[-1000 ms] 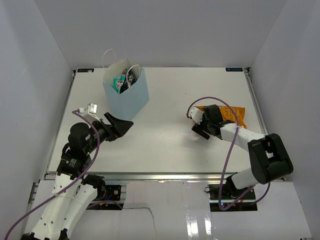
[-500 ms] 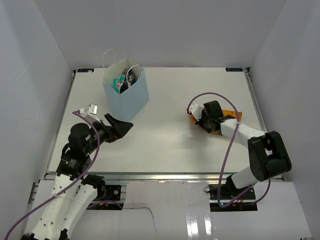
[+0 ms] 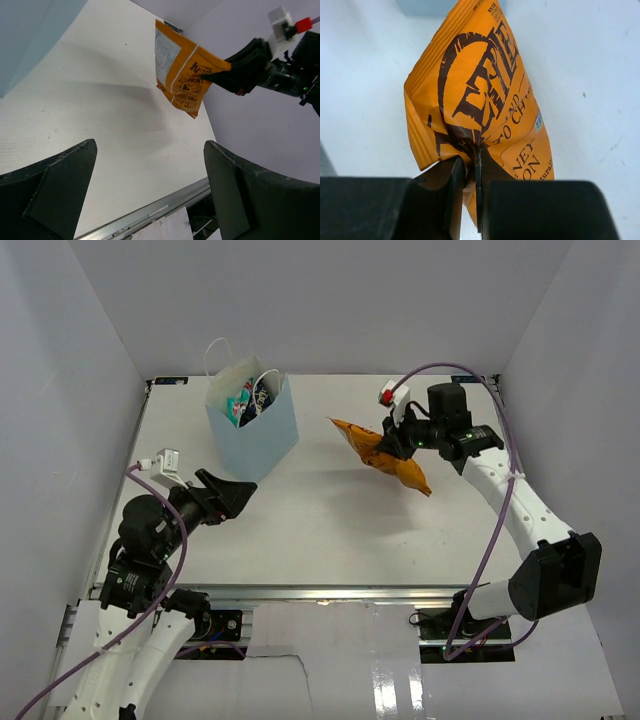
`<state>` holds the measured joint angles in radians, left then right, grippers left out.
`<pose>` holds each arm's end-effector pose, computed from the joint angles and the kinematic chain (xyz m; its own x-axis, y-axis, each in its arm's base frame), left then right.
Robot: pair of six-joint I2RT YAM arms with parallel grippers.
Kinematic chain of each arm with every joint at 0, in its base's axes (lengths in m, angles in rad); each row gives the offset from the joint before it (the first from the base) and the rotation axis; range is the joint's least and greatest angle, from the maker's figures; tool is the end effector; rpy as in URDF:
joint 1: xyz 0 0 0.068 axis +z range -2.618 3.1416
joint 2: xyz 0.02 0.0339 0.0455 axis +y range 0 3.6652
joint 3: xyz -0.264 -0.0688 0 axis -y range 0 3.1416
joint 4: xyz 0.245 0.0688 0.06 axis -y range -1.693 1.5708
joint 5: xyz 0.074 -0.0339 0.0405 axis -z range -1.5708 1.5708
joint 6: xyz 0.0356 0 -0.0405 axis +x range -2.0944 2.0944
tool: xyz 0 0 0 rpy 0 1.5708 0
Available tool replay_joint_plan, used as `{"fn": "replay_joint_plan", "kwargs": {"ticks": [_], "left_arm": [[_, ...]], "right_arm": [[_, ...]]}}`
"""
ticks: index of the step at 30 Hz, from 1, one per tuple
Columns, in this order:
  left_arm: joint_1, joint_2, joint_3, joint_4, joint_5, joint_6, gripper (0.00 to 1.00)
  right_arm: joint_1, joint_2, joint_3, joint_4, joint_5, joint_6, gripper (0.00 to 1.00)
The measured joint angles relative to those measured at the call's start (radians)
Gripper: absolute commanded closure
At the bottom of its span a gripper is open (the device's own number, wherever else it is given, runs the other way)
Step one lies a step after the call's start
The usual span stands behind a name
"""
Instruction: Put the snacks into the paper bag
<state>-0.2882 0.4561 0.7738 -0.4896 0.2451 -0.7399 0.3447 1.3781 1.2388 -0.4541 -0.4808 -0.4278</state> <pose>0.0972 -0.0378 0.3447 -0.4616 -0.5454 -0.6997 0.2624 0.6695 -0.6949 0.2842 0.1195 0.3390 -0.2049 -0.4644 -0.8616 -0.8193 0.5630 -0.1086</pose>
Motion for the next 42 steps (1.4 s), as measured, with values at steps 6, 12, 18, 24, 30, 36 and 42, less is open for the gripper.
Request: {"fn": "replay_joint_plan", "kwargs": {"ticks": [6,12,18,24,30,36,42], "left_arm": [[0.000,-0.032,0.030,-0.039,-0.039,0.014,0.02],[0.000,-0.071,0.069,-0.062,-0.080,0.021,0.02],[0.000,-0.082,0.079,-0.081,-0.107,0.017,0.02],[0.000,-0.082,0.090,-0.094,-0.118,0.008,0.02],[0.000,-0.089,0.117,-0.105,-0.132,-0.003,0.02],[0.000,-0.098,0.140,-0.135,-0.156,-0.009,0.02],[0.000,-0.112,0.157,-0.158,-0.168,-0.023,0.02]], "right_arm": [[0.011,0.069,0.291,0.014,-0.171,0.223,0.92],[0.071,0.211,0.653,0.119,-0.224,0.458,0.92],[0.175,0.370,0.977,0.252,-0.180,0.616,0.92],[0.309,0.483,1.136,0.437,-0.022,0.637,0.92],[0.400,0.559,1.181,0.592,0.121,0.633,0.92],[0.489,0.632,1.190,0.698,0.276,0.597,0.92],[0.549,0.718,1.189,0.771,0.438,0.542,0.92]]}}
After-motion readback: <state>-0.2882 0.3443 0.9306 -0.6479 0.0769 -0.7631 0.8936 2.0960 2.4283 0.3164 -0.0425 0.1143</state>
